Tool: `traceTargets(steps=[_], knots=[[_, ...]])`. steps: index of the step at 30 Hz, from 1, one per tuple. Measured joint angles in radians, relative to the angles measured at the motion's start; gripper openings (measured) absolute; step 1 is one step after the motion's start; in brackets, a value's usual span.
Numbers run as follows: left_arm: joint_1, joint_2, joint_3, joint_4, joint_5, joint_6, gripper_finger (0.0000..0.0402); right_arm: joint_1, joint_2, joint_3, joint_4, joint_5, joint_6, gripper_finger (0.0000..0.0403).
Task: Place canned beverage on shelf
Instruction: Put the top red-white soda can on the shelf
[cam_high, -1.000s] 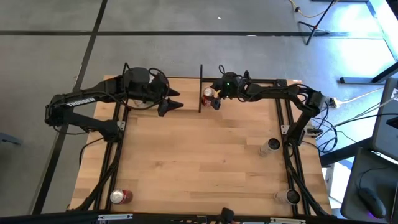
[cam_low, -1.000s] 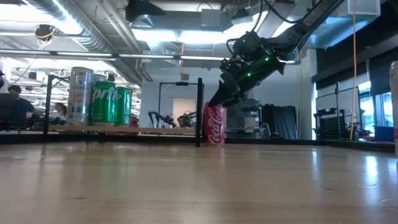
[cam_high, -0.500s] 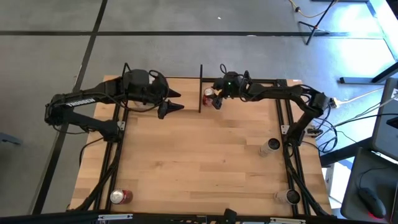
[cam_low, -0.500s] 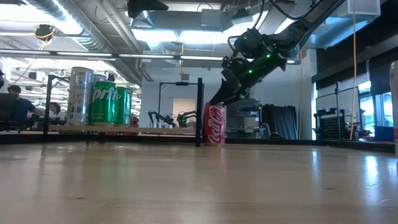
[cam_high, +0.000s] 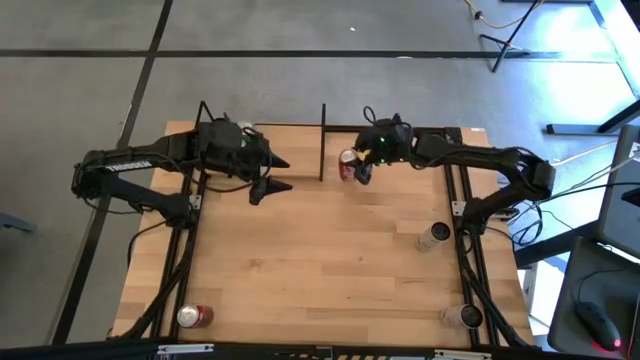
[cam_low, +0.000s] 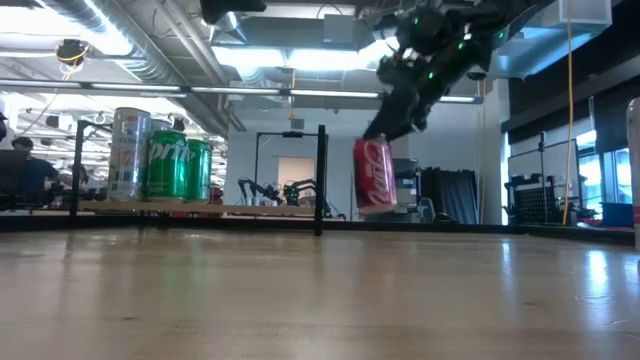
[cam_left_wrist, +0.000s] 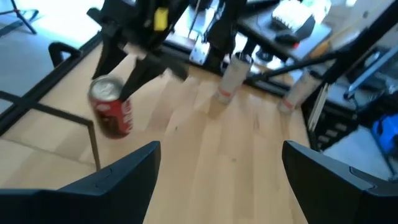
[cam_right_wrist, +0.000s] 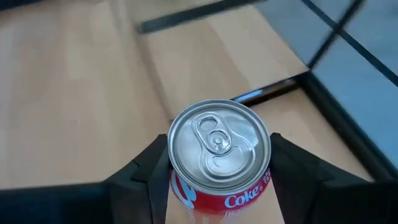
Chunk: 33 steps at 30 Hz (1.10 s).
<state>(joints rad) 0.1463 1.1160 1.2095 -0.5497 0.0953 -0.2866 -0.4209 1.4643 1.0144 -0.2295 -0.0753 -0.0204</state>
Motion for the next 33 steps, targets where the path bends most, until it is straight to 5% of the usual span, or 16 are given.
traceTargets(steps=[16, 33], knots=[[-0.069, -0.062, 0.000, -0.100, -0.034, 0.031, 0.0323, 0.258, -0.083, 0.083, -0.046, 0.018, 0.174, 0.0195], [-0.078, -0.232, 0.000, -0.344, -0.240, -0.072, 0.0323, 0.270, 0.229, 0.557, -0.060, 0.092, 0.109, 0.0195]])
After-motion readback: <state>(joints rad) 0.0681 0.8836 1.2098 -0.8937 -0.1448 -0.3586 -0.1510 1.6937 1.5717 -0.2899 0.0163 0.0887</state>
